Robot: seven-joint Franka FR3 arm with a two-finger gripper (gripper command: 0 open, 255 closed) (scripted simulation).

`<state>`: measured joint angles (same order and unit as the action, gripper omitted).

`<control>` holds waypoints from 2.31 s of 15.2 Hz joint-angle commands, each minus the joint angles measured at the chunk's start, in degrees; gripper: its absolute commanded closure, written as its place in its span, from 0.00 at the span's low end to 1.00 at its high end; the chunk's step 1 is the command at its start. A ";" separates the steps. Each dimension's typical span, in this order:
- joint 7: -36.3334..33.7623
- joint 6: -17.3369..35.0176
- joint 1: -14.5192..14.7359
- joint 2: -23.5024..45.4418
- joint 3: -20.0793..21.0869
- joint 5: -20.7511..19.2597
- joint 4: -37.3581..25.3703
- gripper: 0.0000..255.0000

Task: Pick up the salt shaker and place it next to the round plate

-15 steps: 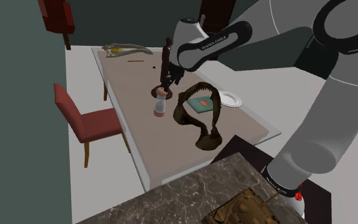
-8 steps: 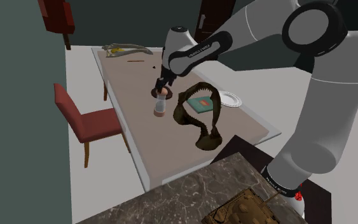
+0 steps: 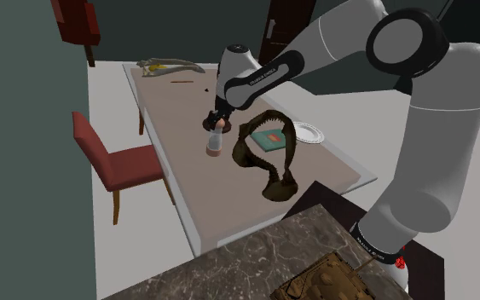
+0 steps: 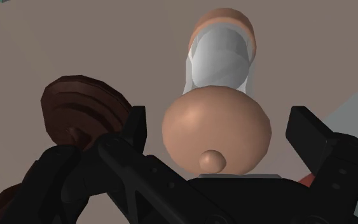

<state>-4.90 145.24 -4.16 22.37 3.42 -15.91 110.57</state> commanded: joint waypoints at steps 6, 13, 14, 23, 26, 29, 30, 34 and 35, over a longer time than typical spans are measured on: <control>0.00 0.02 0.00 0.03 0.00 0.00 -0.02 1.00; 0.01 -0.02 0.00 0.03 0.00 0.00 -0.06 1.00; 0.00 0.02 0.00 0.04 0.00 -0.01 -0.03 1.00; 1.85 -5.49 -0.44 -3.93 0.81 1.71 -1.67 1.00; 2.43 -7.39 -0.54 -5.09 1.02 2.23 -2.45 1.00; 2.98 -9.33 -0.62 -6.17 1.20 2.72 -3.35 1.00; 3.16 -9.98 -0.64 -6.50 1.26 2.88 -3.67 1.00; 3.84 -12.62 -0.71 -7.76 1.45 3.48 -5.11 1.00; 4.01 -13.29 -0.72 -8.05 1.49 3.62 -5.50 1.00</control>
<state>-1.03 132.49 -4.86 14.64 4.87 -12.41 105.31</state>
